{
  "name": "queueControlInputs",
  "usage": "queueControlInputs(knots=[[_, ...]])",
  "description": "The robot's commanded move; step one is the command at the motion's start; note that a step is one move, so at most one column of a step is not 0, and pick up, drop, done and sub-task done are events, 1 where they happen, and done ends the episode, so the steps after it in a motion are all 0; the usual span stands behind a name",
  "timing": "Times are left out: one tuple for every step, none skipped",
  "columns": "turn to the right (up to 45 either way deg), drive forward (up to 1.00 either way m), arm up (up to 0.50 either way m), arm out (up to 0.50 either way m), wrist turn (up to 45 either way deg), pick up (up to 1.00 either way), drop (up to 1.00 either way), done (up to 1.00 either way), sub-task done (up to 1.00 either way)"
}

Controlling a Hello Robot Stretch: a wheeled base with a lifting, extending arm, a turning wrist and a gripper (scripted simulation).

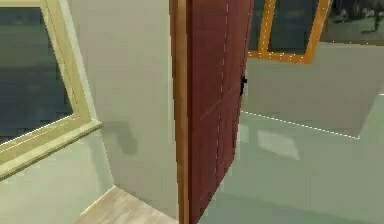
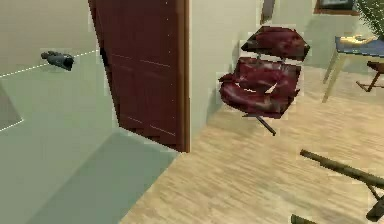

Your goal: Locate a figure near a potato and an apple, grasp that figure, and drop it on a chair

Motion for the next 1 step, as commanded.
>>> queueControlInputs(knots=[[-45.0,0.00,0.00,0.00,0.0,0.00,0.00,0.00,0.00]])
